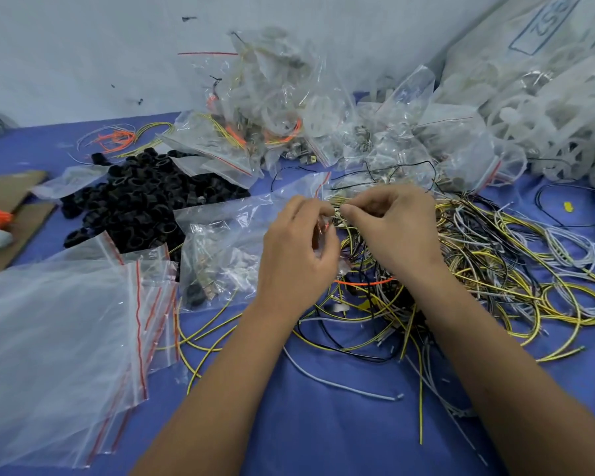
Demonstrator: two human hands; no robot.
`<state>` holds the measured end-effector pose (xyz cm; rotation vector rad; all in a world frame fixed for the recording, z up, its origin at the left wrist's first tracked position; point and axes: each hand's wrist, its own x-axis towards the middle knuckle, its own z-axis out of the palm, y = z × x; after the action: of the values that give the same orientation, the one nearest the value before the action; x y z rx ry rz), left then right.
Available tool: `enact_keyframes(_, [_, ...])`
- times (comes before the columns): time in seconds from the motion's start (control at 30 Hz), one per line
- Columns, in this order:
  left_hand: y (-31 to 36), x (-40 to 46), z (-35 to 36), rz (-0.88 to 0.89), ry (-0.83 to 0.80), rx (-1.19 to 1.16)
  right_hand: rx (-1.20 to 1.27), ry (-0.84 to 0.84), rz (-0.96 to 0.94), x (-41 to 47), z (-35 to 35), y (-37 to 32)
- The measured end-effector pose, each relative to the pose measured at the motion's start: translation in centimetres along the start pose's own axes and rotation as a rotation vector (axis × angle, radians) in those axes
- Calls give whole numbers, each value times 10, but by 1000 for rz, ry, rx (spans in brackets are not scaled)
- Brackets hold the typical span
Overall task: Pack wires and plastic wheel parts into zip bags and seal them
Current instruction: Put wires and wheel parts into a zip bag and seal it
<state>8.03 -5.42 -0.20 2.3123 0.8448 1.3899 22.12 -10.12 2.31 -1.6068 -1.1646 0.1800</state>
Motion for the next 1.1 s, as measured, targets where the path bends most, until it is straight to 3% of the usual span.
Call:
enact_keyframes(0.2, [-6, 0, 0, -180, 56, -18, 286, 221, 141, 5, -8, 2])
enact_keyframes(0.63, [8, -1, -4, 59, 33, -15, -42, 81, -87, -3, 5, -5])
enact_keyframes(0.8, [13, -1, -5, 134, 68, 68, 327, -108, 24, -4, 7, -9])
enact_keyframes(0.97, [20, -5, -5, 250, 109, 52, 241, -347, -15, -3, 3, -7])
enact_keyframes(1.03, [23, -6, -3, 260, 101, 53, 326, -367, 15, -4, 2, -10])
enact_keyframes(1.1, [24, -6, -3, 239, 119, 59, 551, -267, 146, -2, 1, -13])
